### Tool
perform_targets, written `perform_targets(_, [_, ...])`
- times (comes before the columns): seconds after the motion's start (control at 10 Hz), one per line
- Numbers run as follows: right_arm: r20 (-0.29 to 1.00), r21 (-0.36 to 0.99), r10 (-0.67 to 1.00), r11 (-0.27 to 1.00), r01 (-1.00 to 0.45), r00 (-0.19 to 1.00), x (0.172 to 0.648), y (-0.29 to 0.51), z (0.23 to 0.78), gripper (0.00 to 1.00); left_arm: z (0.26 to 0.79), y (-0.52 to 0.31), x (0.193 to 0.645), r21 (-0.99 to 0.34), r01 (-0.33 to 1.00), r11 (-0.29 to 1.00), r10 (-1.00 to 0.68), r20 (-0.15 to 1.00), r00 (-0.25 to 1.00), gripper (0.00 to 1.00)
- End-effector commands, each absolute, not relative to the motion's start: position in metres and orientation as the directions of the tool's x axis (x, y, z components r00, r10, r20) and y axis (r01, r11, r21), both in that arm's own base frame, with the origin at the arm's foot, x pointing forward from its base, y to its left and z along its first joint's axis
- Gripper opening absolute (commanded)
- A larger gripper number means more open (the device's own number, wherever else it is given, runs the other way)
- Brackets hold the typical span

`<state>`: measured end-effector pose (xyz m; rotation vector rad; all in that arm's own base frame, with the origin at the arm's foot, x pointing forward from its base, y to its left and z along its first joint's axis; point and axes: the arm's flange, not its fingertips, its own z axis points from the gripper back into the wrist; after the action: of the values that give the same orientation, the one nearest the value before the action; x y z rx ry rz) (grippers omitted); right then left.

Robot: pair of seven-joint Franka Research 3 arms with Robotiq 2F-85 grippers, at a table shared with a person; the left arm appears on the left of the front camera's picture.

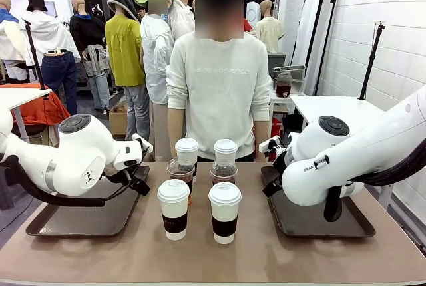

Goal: Distribute the coffee onto the tray.
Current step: Pick up one iced Americano and place it on the right Handle tray.

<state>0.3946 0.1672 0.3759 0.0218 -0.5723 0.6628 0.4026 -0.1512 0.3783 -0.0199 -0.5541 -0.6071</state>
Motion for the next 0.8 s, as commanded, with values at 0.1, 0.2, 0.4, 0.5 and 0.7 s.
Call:
perform_targets(0.1, [0.483, -0.193, 0.585, 0.797, -0.573, 0.651, 0.351, 0.162, 0.394, 1.0, 0.428, -0.152, 0.396, 0.18, 0.537, 0.824, -0.549, 0.487, 0.679, 1.0])
perform_targets(0.2, [0.478, -0.207, 0.583, 0.802, -0.56, 0.657, 0.339, 0.162, 0.401, 1.0, 0.443, -0.152, 0.393, 0.181, 0.537, 0.824, -0.549, 0.487, 0.679, 1.0])
perform_targets(0.4, [0.479, -0.251, 0.578, 0.811, -0.528, 0.661, 0.311, 0.163, 0.423, 1.0, 0.471, -0.155, 0.386, 0.192, 0.541, 0.819, -0.557, 0.496, 0.667, 1.0])
perform_targets(0.5, [0.479, -0.287, 0.553, 0.833, -0.474, 0.681, 0.292, 0.162, 0.435, 1.0, 0.482, -0.156, 0.384, 0.184, 0.533, 0.826, -0.541, 0.522, 0.659, 1.0])
perform_targets(0.7, [0.475, -0.329, 0.528, 0.849, -0.414, 0.704, 0.268, 0.163, 0.449, 1.0, 0.497, -0.156, 0.38, 0.171, 0.517, 0.839, -0.514, 0.562, 0.649, 1.0])
